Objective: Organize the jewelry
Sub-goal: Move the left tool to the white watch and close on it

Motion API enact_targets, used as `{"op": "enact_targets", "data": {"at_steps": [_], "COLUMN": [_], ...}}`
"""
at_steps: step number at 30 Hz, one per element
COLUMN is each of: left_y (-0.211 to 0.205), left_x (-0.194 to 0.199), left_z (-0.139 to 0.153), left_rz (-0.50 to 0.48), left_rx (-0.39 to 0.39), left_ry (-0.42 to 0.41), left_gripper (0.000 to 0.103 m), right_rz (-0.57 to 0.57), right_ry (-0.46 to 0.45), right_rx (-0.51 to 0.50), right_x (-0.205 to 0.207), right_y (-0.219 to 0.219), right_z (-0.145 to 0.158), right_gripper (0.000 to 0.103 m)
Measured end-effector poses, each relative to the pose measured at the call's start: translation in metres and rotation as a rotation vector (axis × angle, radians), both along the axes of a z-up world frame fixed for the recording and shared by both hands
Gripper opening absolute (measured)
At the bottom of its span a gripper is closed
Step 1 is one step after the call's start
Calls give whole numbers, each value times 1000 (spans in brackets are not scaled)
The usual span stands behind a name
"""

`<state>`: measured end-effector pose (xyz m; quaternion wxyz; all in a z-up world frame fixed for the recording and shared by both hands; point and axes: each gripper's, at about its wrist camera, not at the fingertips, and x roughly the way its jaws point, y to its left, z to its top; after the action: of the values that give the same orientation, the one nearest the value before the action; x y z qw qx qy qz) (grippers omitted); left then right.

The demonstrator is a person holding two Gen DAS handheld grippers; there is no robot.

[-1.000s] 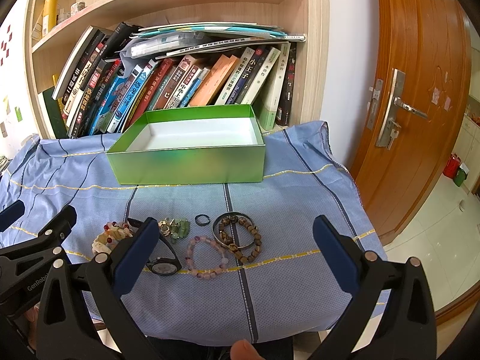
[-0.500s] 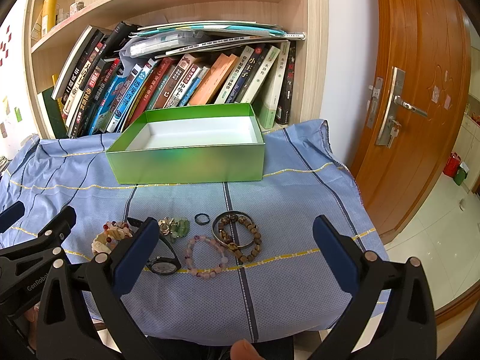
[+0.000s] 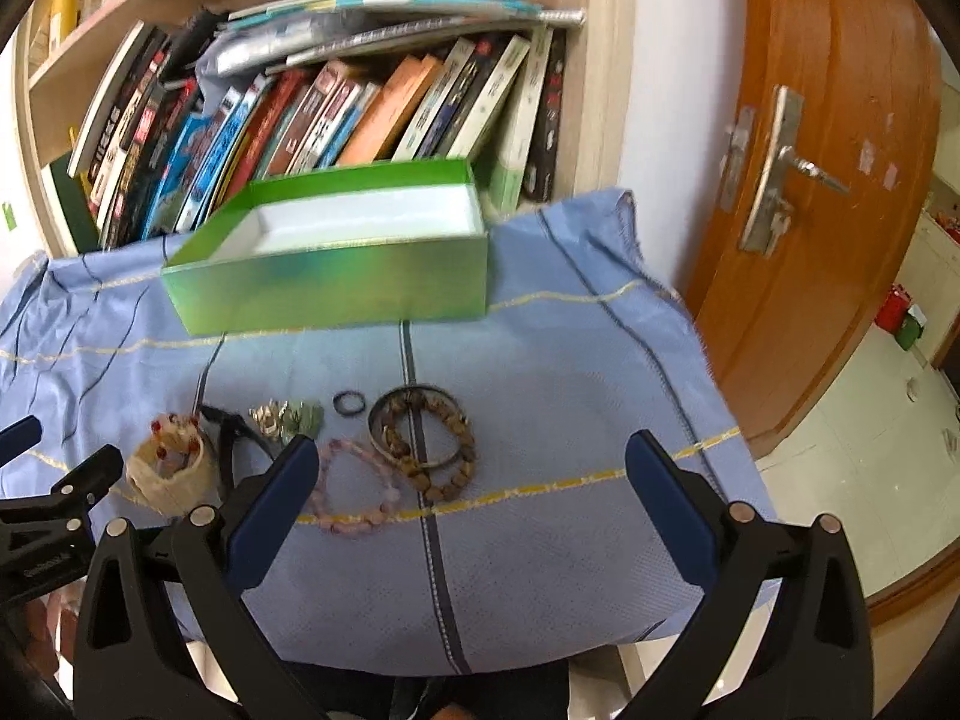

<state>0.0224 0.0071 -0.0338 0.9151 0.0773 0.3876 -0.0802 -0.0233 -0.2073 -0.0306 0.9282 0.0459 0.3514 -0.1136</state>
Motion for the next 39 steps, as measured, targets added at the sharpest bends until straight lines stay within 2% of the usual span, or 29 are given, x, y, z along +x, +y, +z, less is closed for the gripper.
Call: {"op": "enact_targets", "data": {"at_steps": [5, 8, 11, 14, 18, 20, 22, 27, 30, 34, 39], "left_y": [-10, -16, -22, -28, -35, -31, -20, -4, -1, 9, 21], "left_x": [4, 8, 13, 18, 20, 23, 28, 30, 30, 42, 52], "left_z": [-11, -18, -20, -24, -35, -40, -40, -27, -16, -12, -8], "left_rz": [-36, -74, -86, -128, -157, -142, -129, -101, -120, -96, -47], "left_rx": [1, -27, -30, -37, -5, 0, -59, -78, -98, -131, -135], "left_ry": [42, 88, 99, 144, 175, 183, 200, 154, 106, 111, 93], "left_gripper": [74, 72, 72, 75, 78, 61, 61, 61, 61, 61, 58], "right_rz": [75, 51, 36, 60, 105, 127, 144, 194, 231, 236, 254], "right_ry": [28, 73, 79, 72, 89, 103, 110, 120, 129, 144, 154], "right_rx": [20, 10, 22, 27, 37, 42, 44, 48, 47, 42, 57], "right_x": [8, 19, 23, 25, 30, 33, 34, 41, 46, 49, 53], "right_y": [14, 14, 7, 9, 16, 22, 28, 44, 56, 61, 62], "right_z": [-8, -15, -16, -14, -18, -22, -25, -28, -30, -34, -36], "right_gripper": [97, 95, 95, 95, 95, 95, 95, 95, 95, 95, 95]}}
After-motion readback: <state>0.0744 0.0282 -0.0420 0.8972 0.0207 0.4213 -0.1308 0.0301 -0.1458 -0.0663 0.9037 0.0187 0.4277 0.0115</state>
